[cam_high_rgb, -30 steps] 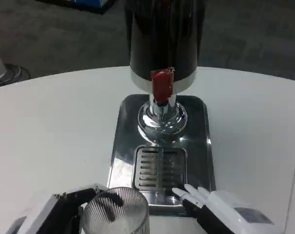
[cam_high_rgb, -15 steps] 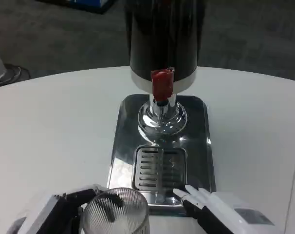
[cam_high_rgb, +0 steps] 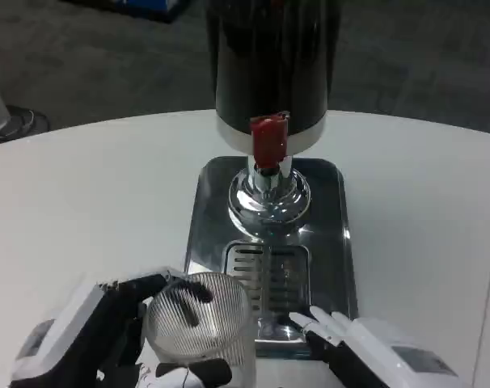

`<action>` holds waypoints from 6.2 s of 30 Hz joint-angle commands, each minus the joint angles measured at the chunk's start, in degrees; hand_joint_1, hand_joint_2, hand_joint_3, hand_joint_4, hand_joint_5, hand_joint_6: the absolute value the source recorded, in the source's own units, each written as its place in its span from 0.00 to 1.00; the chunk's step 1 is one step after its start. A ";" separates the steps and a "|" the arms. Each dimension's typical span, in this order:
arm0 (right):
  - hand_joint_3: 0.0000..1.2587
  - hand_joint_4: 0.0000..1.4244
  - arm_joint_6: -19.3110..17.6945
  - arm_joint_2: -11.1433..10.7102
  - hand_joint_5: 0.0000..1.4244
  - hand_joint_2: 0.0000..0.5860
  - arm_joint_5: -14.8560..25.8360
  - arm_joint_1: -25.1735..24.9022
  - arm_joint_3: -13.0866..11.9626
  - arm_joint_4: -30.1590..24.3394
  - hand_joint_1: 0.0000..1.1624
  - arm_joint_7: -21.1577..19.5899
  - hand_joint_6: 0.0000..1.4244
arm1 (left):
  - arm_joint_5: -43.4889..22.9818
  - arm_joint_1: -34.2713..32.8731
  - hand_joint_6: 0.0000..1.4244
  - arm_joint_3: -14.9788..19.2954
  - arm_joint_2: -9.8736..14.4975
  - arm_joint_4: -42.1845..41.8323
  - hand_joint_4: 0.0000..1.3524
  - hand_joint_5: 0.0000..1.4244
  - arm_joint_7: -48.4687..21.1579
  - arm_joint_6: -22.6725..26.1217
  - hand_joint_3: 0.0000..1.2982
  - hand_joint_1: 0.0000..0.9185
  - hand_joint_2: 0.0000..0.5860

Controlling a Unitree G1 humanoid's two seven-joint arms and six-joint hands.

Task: Grasp the cup under the faucet to collect the drink, then remove the cup.

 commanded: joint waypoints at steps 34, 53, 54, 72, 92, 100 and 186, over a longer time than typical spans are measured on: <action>0.08 0.00 -0.77 1.83 0.00 0.75 -0.89 -0.14 -2.62 -0.20 0.30 -0.98 0.03 | 12.54 -33.55 1.00 -9.10 -0.22 37.11 0.84 0.92 14.16 1.44 0.81 0.42 0.22; 0.08 0.00 -0.80 1.39 0.00 0.75 0.16 0.69 -4.04 -0.96 0.30 -0.72 0.03 | 13.99 -45.35 1.00 -17.46 -1.25 48.28 0.84 0.92 16.66 0.35 0.81 0.42 0.22; 0.08 0.00 -0.78 1.38 0.00 0.75 0.30 0.74 -4.10 -1.00 0.30 -0.72 0.03 | 13.95 -45.59 1.00 -17.84 -1.21 48.43 0.84 0.92 16.51 0.32 0.81 0.42 0.22; 0.11 0.00 -0.11 1.92 0.00 0.75 2.32 -0.72 -4.47 0.43 0.30 -1.26 0.05 | 13.03 -46.44 0.74 -19.67 1.54 49.55 0.41 0.51 13.14 0.49 0.59 0.23 0.12; 0.12 0.00 -0.44 1.06 0.01 0.75 3.73 -2.21 -4.78 1.90 0.30 -1.71 0.08 | 11.48 -47.10 0.40 -19.41 2.97 51.18 0.17 0.27 12.08 -1.97 0.27 0.14 0.08; 0.12 0.00 -0.25 1.22 0.02 0.75 3.82 -2.29 -4.84 2.00 0.30 -2.23 0.08 | 9.46 -47.38 0.37 -19.03 3.55 50.63 0.15 0.26 10.95 -4.75 0.23 0.13 0.08; 0.14 0.01 -0.33 0.88 0.02 0.75 6.55 -0.33 -6.06 0.87 0.30 -4.92 0.08 | -20.89 -55.57 0.50 -11.37 -0.60 37.45 0.29 0.37 -29.14 5.38 0.31 0.00 0.17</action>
